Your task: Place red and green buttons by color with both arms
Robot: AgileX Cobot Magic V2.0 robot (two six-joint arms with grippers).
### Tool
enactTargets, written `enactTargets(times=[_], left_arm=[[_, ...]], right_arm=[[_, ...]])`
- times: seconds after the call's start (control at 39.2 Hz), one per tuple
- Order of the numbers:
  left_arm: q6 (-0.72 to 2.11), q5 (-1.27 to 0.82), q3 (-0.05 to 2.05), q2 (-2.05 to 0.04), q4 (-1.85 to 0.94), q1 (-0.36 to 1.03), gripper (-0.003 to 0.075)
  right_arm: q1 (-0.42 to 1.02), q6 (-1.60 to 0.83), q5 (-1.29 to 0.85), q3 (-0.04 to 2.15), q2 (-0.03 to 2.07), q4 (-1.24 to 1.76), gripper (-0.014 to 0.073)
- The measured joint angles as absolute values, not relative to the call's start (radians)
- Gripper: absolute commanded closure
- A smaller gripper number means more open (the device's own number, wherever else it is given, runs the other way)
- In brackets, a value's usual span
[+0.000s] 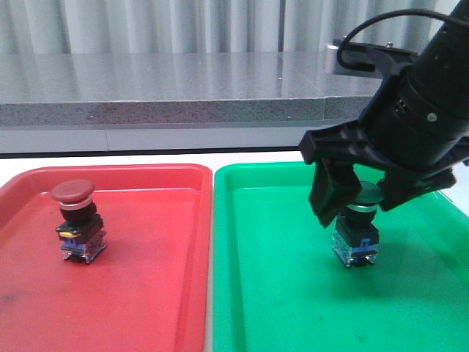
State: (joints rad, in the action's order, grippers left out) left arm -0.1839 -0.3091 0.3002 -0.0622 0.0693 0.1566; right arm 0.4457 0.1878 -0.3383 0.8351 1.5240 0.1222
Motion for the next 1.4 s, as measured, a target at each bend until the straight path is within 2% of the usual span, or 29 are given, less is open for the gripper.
enactTargets(times=[0.08,0.15,0.23,0.36,0.46,0.64,0.76,1.17,1.4], left_arm=[[-0.184,-0.309,0.300,-0.062,0.069,0.157,0.0740],[-0.184,-0.309,0.300,-0.062,0.069,0.157,0.0740],[-0.184,-0.309,0.300,-0.062,0.069,0.157,0.0740],[-0.184,-0.309,0.300,-0.062,0.069,0.157,0.0740],[-0.184,-0.309,0.300,-0.062,0.069,0.157,0.0740],[-0.184,-0.309,0.300,-0.062,0.069,0.157,0.0740],[-0.184,-0.309,0.300,-0.062,0.069,0.157,0.0740],[-0.184,-0.309,0.300,-0.062,0.069,0.157,0.0740],[-0.184,-0.309,0.300,-0.062,0.069,0.157,0.0740]], right_arm=[[0.446,0.188,-0.348,0.856,1.469,0.122,-0.0041],[0.441,0.188,-0.352,0.889,1.407,0.122,0.0029],[0.420,0.188,-0.358,0.929,1.358,0.122,0.0184],[0.348,0.188,-0.390,0.980,1.291,0.087,0.0498],[0.281,0.188,-0.435,0.993,1.238,0.035,0.0664],[0.172,0.188,-0.510,0.994,1.130,-0.009,0.0662],[0.148,0.188,-0.529,0.949,1.033,-0.035,0.0662],[0.148,0.188,-0.415,0.438,0.448,-0.077,0.0662],[0.148,0.188,-0.401,0.332,0.215,-0.123,0.0662]])
